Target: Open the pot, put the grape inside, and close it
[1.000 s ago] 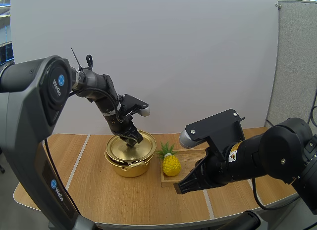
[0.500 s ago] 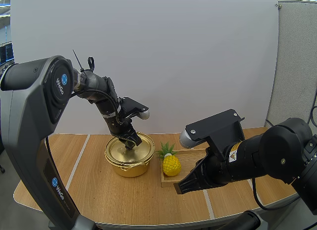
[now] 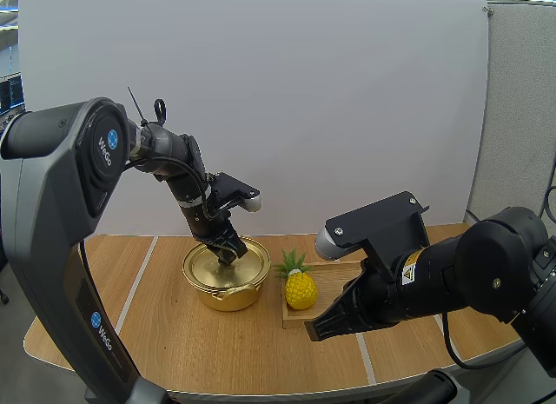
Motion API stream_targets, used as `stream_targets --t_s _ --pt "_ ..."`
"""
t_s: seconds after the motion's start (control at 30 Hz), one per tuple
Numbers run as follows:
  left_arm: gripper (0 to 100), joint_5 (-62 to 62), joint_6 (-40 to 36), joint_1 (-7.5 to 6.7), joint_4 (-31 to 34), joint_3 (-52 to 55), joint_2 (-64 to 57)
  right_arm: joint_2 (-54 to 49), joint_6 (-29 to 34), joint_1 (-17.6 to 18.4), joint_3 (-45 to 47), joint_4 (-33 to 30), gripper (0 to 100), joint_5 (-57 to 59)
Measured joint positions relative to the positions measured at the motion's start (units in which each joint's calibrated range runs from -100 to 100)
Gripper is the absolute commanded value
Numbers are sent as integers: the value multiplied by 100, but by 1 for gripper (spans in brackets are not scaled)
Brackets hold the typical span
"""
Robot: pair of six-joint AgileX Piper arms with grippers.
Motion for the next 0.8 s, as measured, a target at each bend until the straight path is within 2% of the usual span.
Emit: stream_targets --t_s 0.13,0.17,0.2,0.23,0.27,0.3,0.37,0.8 --pt "2 16 0 0 -21 0 0 0 0 0 0 0 0 0" --pt "5 16 0 0 -21 0 0 0 0 0 0 0 0 0" --pt "14 16 0 0 -21 0 0 0 0 0 0 0 0 0" --pt "24 16 0 0 -21 0 0 0 0 0 0 0 0 0" --pt "42 16 0 0 -32 0 0 0 0 0 0 0 0 0" --pt "54 16 0 0 -32 0 0 0 0 0 0 0 0 0" --pt "100 176 10 0 -32 0 0 0 0 0 0 0 0 0" --pt "100 808 -16 0 147 -77 0 0 0 0 0 0 0 0"
